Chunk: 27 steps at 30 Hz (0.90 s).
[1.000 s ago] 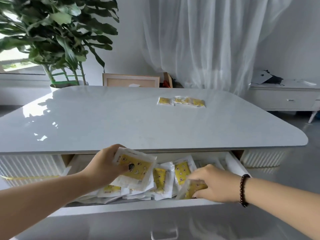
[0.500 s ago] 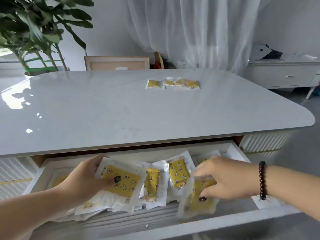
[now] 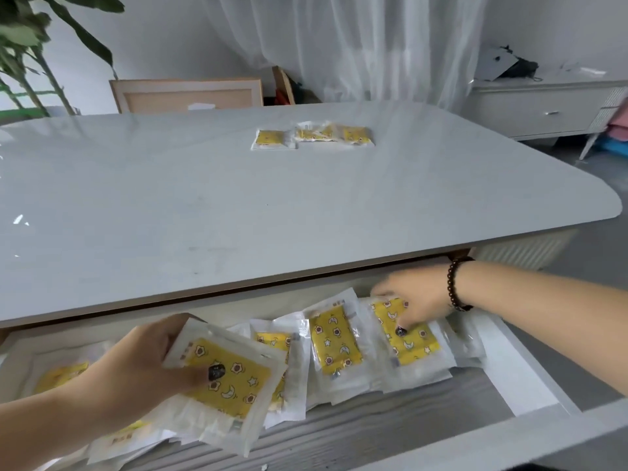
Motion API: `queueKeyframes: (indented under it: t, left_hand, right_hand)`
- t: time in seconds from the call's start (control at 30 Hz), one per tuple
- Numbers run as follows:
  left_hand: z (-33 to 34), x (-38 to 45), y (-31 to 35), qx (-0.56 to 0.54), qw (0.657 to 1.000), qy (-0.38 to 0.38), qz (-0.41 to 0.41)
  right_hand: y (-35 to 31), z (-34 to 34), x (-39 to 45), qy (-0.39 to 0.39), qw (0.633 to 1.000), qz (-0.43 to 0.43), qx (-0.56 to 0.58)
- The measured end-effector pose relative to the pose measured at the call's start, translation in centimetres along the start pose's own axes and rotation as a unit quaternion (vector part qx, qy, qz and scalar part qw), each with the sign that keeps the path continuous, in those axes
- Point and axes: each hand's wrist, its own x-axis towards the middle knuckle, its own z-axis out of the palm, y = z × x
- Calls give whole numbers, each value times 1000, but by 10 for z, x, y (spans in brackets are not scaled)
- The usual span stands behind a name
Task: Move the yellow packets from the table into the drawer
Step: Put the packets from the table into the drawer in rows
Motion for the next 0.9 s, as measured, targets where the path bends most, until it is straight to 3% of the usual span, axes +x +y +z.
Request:
queueKeyframes:
  t: [0.2,0.3,0.4,0.53,0.7,0.8,0.9]
  left_hand:
    - [-4,-3,-4,-16,1000,13,-23]
    - [-5,-5,-3,-20,999,33,-36]
    - [-4,-4,-4,-20,998,35,-41]
    - [0,1,-9,1,999,32,-41]
    - [3,0,-2,10,999,18,-28]
    - [0,-5,3,12,1000,14,-19]
    - [-3,-10,6,28,999,23,-13]
  right_hand:
    - [10,19,8,135,979,-16,154]
    - [23,42,8,252,932,2,259]
    - [29,55,8,335,894,58,291]
    - [18,62,11,382,895,85,214]
    - [13,71,14,395,915,-7,75]
    - [12,75,12,437,897,5,-63]
    - [5,76,7,444,885,42,-132]
